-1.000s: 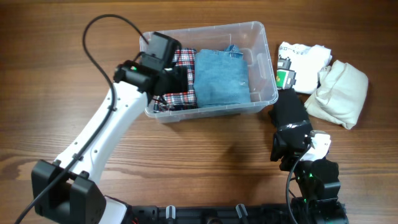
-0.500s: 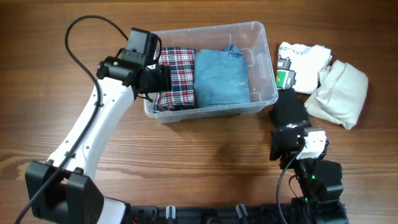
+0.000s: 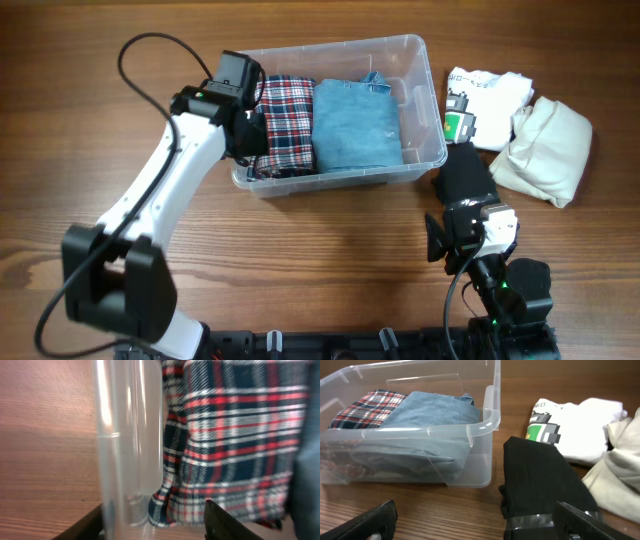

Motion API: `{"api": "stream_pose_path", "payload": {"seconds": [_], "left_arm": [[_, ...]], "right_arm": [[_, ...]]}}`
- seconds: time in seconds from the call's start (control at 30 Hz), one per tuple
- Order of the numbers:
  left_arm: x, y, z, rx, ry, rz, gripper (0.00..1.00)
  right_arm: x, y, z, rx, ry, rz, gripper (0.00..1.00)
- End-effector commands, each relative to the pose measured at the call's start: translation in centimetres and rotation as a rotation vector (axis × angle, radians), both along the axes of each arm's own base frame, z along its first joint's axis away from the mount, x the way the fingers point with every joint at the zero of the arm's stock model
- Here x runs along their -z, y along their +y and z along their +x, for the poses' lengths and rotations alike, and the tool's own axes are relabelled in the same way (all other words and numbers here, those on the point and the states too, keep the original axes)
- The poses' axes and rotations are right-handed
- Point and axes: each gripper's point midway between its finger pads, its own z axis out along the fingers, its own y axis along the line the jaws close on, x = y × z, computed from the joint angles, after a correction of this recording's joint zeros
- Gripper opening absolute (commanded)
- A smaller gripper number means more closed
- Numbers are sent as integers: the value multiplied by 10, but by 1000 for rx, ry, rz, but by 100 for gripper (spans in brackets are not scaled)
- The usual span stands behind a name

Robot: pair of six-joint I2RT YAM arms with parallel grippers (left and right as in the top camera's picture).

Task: Pack container
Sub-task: 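Retract the left arm and reach the right gripper to the cream bundle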

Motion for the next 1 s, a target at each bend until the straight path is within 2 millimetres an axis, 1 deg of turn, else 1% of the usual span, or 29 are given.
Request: {"api": "stream_pose_path", "payload": {"seconds": [0.0, 0.07, 0.13, 0.17, 0.23, 0.3, 0.37, 0.43, 0.5, 0.53, 0.57, 0.6, 0.63, 0.73, 0.77, 0.83, 0.93, 0.97], "left_arm": [[28, 6, -4, -10, 73, 34, 32], [27, 12, -1, 0, 61, 64, 25], [22, 32, 6, 71, 30, 199, 19], [20, 37, 9, 110, 23, 241, 18], [19, 39, 14, 188, 16, 264, 17], [17, 40, 21, 177, -14, 255, 16], [17, 43, 25, 169, -26, 255, 13], [17, 51, 25, 158, -20, 258, 11], [18, 59, 21, 142, 1, 260, 9], [18, 62, 20, 135, 10, 260, 10], [19, 62, 18, 135, 19, 249, 36], [20, 58, 17, 141, 24, 228, 84], [19, 53, 15, 142, 24, 196, 100], [3, 52, 8, 103, 3, 174, 100], [-7, 53, 4, 88, -11, 169, 100], [-29, 59, -4, 17, -55, 167, 100], [-81, 76, -16, -132, -198, 153, 100], [-95, 81, -19, -174, -243, 133, 100]], "right_arm": [[-3, 2, 0, 30, 18, 133, 100], [-3, 3, 0, 62, 41, 224, 100], [-4, 2, 1, 107, 70, 347, 100], [-6, 2, 1, 116, 71, 377, 100], [-10, 3, 3, 134, 68, 441, 100], [-15, 1, 5, 167, 68, 537, 100], [-16, 3, 5, 184, 86, 615, 100], [-17, 12, 2, 138, 108, 639, 100], [-16, 20, -1, 71, 113, 586, 100], [-14, 22, -2, 49, 118, 563, 100], [-12, 23, -2, 45, 128, 562, 100], [-12, 25, -3, 40, 135, 562, 100], [-11, 25, -3, 42, 142, 561, 100], [-13, 29, -2, 13, 170, 522, 100], [-15, 29, -1, 7, 173, 499, 100], [-26, 29, 3, 0, 189, 458, 100], [-47, 30, 14, 2, 238, 410, 100], [-53, 30, 19, 9, 262, 401, 100]]}}
